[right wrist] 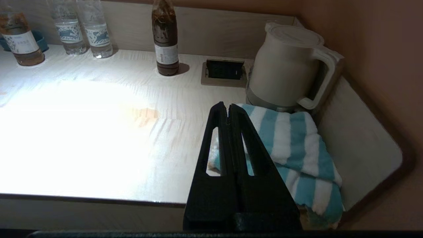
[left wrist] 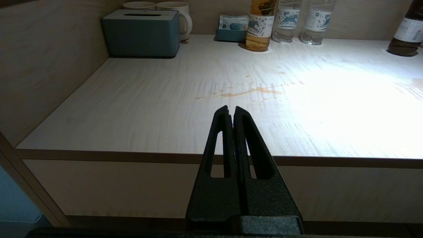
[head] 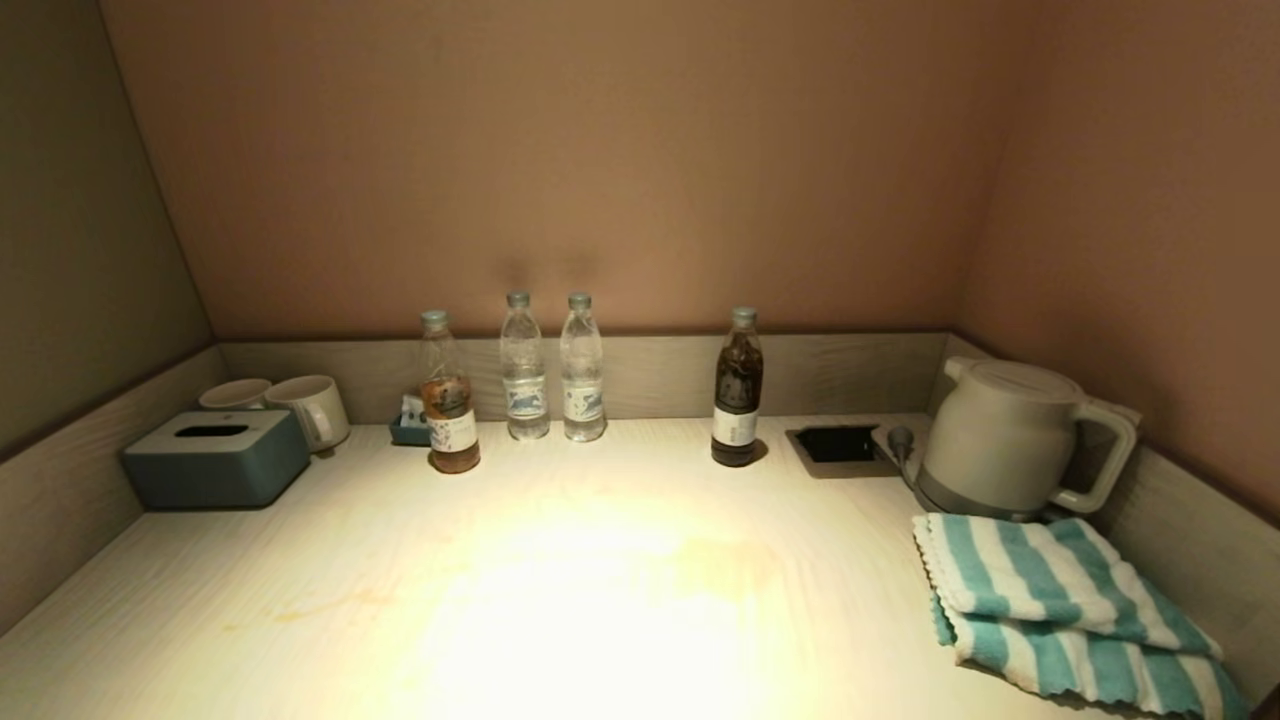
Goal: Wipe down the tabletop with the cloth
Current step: Pick up the tablecloth
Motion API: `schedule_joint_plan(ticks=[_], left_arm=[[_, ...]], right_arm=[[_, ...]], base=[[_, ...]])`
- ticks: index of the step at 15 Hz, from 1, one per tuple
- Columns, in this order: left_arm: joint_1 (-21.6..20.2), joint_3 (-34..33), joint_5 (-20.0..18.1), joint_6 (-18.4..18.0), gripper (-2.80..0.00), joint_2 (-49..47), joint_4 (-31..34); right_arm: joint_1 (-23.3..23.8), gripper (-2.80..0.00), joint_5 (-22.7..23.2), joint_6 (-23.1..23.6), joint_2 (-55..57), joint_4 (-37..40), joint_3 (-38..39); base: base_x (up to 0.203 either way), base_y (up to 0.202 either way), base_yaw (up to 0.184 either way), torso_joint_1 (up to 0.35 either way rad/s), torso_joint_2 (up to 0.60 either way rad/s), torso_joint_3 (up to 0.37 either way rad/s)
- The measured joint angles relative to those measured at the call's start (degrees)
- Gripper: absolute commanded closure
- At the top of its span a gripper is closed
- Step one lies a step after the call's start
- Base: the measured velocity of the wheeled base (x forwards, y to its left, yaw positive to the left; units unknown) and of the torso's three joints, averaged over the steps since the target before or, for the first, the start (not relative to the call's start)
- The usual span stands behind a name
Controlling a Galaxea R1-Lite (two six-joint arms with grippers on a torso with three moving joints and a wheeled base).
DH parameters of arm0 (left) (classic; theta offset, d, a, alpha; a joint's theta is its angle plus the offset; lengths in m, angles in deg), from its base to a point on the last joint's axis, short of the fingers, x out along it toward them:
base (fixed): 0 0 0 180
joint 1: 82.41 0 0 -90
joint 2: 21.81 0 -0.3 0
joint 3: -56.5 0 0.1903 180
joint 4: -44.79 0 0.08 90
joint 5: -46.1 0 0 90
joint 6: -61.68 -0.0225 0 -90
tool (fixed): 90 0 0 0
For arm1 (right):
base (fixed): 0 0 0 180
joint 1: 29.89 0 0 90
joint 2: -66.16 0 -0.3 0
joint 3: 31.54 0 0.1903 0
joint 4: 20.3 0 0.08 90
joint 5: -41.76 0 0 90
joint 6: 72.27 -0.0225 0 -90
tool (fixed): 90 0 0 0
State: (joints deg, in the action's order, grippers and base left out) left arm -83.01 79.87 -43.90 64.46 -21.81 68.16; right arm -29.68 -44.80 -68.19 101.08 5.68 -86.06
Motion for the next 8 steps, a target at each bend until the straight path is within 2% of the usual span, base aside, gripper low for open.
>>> schedule_joint_plan(ticks=[4, 8], left_arm=[[0.0, 0.0, 0.0, 0.0, 0.00, 0.0, 0.0], [0.0, 0.0, 0.1, 0.0, 0.00, 0.0, 0.0]], right_arm=[[0.7, 0.00, 0.1, -2.0, 27.6, 0.3, -16.7], [2.3, 0.00, -3.9, -5.3, 54.2, 2.6, -34.5]], base=[[0.000, 0.000, 0.000, 0.000, 0.00, 0.000], [0.000, 0.000, 0.000, 0.000, 0.00, 0.000]])
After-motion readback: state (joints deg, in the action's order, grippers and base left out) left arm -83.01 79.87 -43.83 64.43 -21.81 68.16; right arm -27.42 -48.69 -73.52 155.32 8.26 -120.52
